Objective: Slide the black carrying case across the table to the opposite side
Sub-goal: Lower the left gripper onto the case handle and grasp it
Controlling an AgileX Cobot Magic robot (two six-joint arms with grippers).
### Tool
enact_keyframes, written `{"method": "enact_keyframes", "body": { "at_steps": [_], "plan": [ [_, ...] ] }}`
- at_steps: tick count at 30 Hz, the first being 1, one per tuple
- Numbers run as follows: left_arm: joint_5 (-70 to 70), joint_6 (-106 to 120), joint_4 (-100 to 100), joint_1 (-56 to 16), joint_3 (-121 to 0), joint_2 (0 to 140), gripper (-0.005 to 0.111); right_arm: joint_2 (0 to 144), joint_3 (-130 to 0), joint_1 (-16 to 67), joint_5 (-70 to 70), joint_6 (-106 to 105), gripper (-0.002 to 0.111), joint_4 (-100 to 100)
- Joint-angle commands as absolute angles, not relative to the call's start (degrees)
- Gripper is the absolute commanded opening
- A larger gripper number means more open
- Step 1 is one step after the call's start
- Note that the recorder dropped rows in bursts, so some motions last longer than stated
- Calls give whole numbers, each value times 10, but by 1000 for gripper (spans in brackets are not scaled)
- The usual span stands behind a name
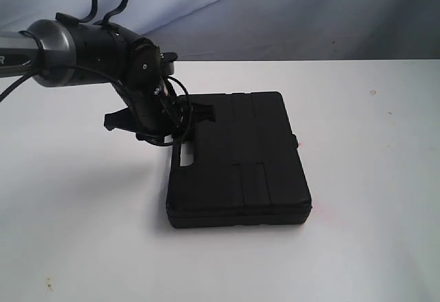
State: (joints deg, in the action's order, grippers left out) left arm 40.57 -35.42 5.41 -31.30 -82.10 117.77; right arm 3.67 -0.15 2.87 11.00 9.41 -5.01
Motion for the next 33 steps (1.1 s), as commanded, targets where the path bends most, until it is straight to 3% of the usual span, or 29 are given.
{"method": "enact_keyframes", "body": {
  "at_steps": [1, 8, 21, 24, 29, 33],
  "plan": [
    [403, -361, 48, -312, -838, 1189, 37, 38, 0, 30, 110, 95, 0, -48],
    [503, -342, 46, -312, -928, 1258, 36, 38, 0, 30, 110, 95, 0, -48],
    [521, -330, 39, -312, -937, 1278, 36, 38, 0, 30, 110, 95, 0, -48],
    [521, -328, 39, -312, -937, 1280, 29, 38, 0, 30, 110, 95, 0, -48],
    [521, -326, 49, -312, -937, 1281, 0, 38, 0, 30, 110, 95, 0, -48],
    [522, -323, 58, -312, -937, 1281, 0, 38, 0, 30, 110, 95, 0, -48]
  ]
}}
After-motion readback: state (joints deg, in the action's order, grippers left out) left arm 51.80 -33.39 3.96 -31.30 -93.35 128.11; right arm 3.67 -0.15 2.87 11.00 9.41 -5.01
